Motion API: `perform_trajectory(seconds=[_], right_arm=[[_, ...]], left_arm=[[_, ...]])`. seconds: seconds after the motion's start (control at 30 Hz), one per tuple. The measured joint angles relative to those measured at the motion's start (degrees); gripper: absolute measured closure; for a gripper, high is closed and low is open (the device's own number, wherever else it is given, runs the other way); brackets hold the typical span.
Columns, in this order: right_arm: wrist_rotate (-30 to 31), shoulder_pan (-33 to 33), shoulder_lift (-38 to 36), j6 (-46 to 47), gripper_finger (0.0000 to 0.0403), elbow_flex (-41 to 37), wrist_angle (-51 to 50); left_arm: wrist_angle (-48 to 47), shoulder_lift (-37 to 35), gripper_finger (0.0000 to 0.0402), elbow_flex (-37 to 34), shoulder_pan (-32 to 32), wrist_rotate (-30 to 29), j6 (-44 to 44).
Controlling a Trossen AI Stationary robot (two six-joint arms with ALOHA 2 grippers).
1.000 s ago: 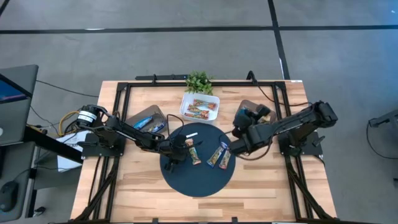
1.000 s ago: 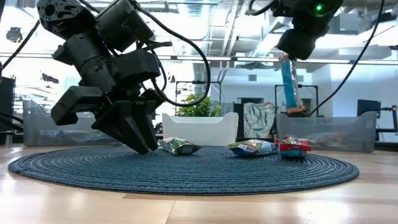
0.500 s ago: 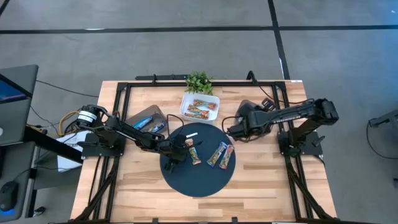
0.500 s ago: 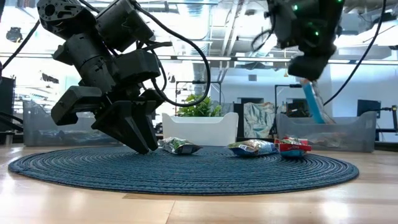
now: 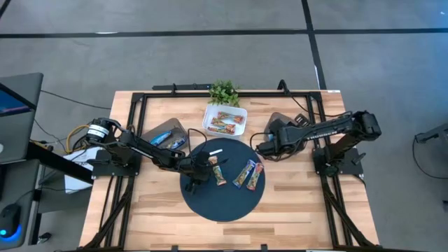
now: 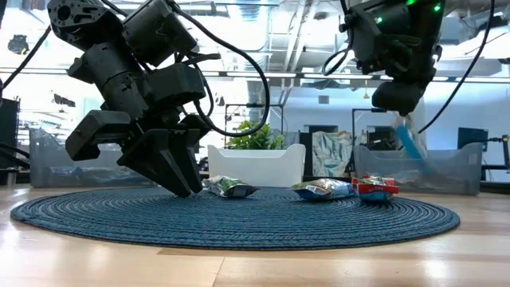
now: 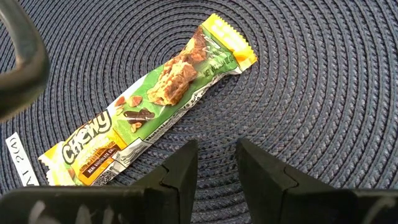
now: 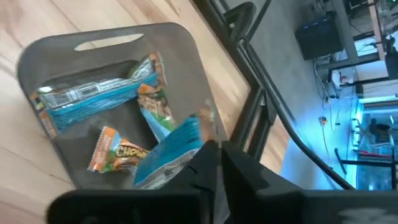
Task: Pick and place Granola Bars by type
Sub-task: Put the yellow granola bar into the right black bin, then put the red granola bar into the white bin
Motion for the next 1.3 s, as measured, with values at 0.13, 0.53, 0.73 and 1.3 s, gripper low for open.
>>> perform_trajectory(seconds=[0.13,0.53,0.73,1.3], right_arm=[[0.12,0.00,0.00,0.58,0.0326,-0.51,0.47],[5.76,4.74,0.00,-10.32,0.0213,-0.57,15.12],[2.69,9.97,0.00,-34.42,0.0204,-0.55,39.56],[-23.04,13.57,8.16,-59.74,0.0211,-0.57,58.23]], left_arm=[[0.02,0.00,0.0294,0.00,0.00,0.00,-0.01],[0.11,0.00,0.0294,0.00,0.00,0.00,0.04],[0.09,0.00,0.0294,0.00,-0.02,-0.22,0.06],[-0.13,0.00,0.0294,0.00,-0.02,-0.42,0.43]])
